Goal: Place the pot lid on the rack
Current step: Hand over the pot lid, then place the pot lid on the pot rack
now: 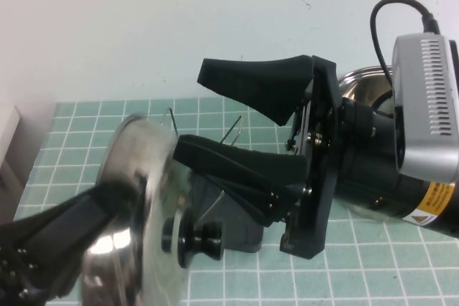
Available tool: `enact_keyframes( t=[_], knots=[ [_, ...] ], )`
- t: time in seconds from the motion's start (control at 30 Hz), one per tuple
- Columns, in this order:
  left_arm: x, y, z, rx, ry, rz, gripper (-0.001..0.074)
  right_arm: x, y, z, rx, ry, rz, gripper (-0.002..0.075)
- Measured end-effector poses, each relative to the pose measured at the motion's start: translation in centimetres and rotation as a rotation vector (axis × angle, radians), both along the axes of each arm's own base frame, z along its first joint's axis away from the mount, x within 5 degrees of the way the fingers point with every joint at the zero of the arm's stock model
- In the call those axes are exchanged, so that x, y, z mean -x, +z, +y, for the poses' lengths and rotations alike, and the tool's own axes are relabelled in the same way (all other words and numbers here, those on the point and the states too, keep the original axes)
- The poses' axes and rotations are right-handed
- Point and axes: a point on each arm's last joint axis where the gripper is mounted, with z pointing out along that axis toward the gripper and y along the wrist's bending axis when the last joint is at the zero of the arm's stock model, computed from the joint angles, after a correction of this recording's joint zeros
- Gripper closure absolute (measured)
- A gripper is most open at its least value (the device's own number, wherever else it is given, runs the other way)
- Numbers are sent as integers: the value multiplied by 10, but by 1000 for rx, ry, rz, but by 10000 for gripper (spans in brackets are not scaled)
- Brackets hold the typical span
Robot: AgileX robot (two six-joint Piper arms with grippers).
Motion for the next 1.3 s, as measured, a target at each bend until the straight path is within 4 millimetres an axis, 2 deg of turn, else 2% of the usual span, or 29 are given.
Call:
enact_keyframes(
  t=[0.23,0.33,0.4,0.43,0.5,0.63,0.7,0.8,0.9,1.07,1.17,1.3],
  knots=[
    [-1,38,1,-21,23,-141,720,-1,10,-6,-64,-47,10,165],
    [-5,58,2,-61,65,-188,721,5,24,-13,-100,-82,-62,167],
    [-14,69,3,-105,109,-199,721,12,38,-21,-136,-114,-132,195],
    [-18,73,3,-121,124,-197,722,16,45,-26,-154,-126,-164,217],
    [-32,80,4,-142,145,-182,722,25,58,-35,-187,-152,-235,309],
    [-67,87,2,-161,131,-132,722,47,84,-56,-236,-195,-329,581],
    [-83,87,0,-166,102,-113,722,58,94,-69,-205,-258,-357,660],
    [-109,83,-3,-179,58,-79,722,66,101,-89,-63,-415,-344,707],
    [-136,74,-5,-205,34,-45,722,71,98,-114,116,-597,-256,720],
    [-171,57,-7,-244,18,2,722,89,85,-167,367,-863,-85,726],
    [-188,45,-8,-268,14,21,723,104,79,-192,428,-945,-3,727],
    [-202,30,-17,-288,-22,52,723,115,74,-209,465,-997,47,727]
  ],
)
